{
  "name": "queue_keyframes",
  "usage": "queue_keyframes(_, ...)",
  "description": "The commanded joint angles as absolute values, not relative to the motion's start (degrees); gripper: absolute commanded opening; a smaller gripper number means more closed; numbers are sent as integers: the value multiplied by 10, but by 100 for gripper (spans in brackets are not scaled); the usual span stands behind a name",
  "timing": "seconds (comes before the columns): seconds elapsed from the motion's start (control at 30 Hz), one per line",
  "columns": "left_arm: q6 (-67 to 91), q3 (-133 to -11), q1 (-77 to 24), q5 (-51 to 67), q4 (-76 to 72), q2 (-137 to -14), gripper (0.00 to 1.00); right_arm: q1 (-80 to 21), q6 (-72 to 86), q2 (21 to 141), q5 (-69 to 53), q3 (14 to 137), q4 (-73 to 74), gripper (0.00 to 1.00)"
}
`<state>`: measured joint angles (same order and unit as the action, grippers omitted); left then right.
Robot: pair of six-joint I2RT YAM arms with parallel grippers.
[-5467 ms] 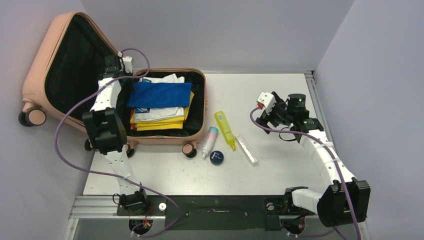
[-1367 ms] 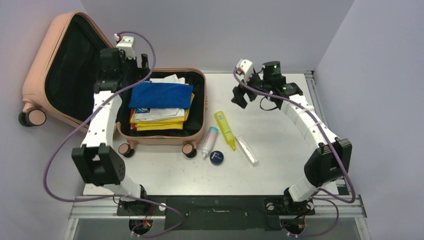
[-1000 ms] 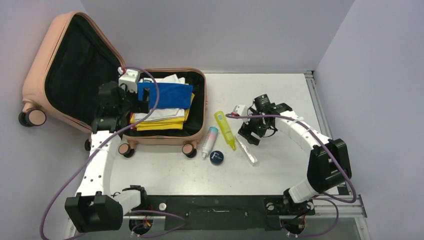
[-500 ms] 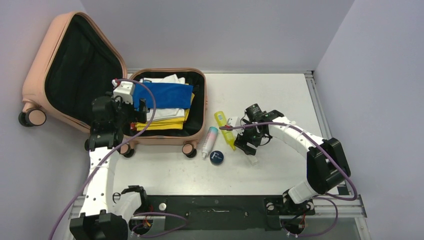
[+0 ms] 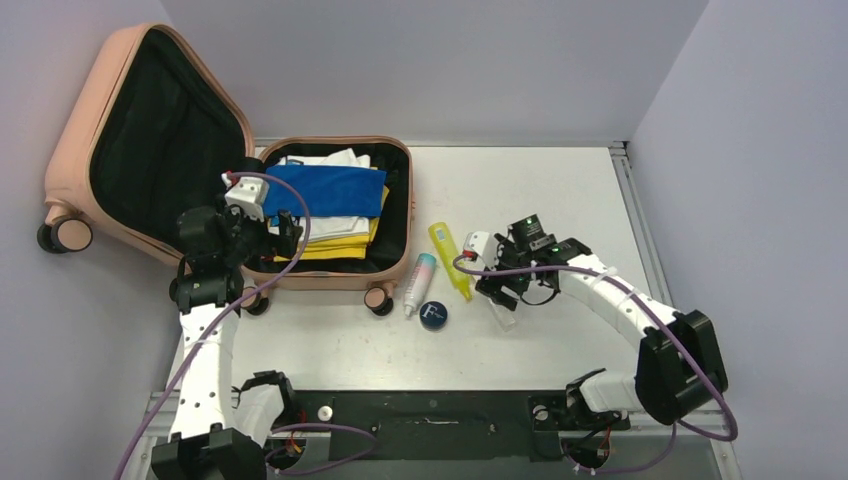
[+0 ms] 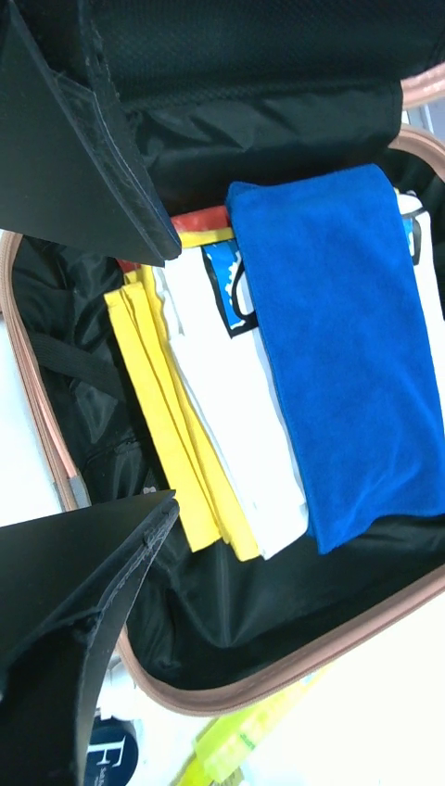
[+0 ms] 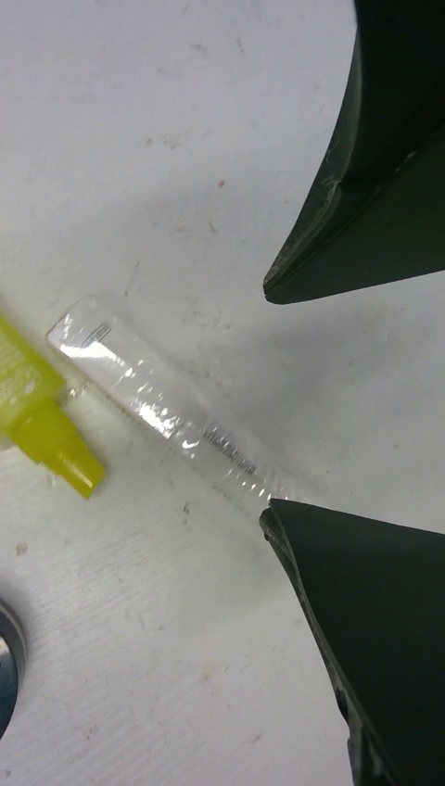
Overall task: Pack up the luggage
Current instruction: Pick up the makeup from the center of the board.
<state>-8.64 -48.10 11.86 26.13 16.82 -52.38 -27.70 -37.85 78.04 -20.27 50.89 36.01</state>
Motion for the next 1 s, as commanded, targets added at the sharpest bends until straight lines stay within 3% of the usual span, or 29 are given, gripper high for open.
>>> queue_keyframes(0.0,-96,-482,139,354,148,-527,96,-222,-381,732,-241,497,316,80)
queue_keyframes(0.97,-108,-455,177,402,130,-532,96,-299,-387,846,-189,487,313,80)
